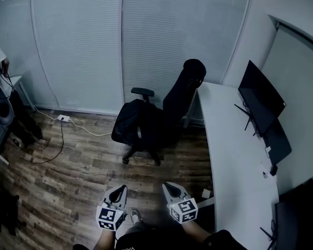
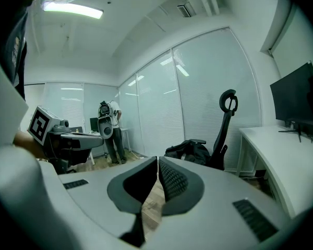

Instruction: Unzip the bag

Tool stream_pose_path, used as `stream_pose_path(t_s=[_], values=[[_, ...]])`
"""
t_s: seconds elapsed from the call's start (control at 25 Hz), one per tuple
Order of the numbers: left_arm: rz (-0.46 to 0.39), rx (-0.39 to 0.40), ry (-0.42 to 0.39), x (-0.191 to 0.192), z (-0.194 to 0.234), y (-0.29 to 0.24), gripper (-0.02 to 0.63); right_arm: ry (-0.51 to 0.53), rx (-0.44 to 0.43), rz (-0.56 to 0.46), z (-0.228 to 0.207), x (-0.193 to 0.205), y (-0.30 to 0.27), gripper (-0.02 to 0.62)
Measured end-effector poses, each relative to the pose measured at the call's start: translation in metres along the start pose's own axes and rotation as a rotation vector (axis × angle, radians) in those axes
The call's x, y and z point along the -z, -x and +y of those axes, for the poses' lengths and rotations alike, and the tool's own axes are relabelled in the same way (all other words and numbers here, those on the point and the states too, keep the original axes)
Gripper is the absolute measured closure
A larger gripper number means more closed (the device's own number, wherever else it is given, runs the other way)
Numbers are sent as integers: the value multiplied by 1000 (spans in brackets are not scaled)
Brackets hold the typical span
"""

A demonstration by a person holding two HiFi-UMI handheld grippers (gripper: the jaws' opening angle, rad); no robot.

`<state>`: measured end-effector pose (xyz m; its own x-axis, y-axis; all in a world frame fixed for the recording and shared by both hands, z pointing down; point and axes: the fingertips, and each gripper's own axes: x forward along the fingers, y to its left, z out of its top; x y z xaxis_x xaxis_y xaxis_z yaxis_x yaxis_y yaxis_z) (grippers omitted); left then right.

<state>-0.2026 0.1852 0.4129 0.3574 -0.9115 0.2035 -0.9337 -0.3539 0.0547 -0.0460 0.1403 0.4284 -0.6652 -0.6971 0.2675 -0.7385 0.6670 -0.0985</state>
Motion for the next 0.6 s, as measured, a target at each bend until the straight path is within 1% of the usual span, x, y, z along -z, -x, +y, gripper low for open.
stream_pose_path(t_s=[0.28, 0.6], values=[[-10, -38, -1, 3, -12, 24, 586, 12, -6, -8, 5, 3, 18, 549], [-18, -49, 5, 4, -21, 32, 586, 17, -8, -9, 5, 4, 27, 549]])
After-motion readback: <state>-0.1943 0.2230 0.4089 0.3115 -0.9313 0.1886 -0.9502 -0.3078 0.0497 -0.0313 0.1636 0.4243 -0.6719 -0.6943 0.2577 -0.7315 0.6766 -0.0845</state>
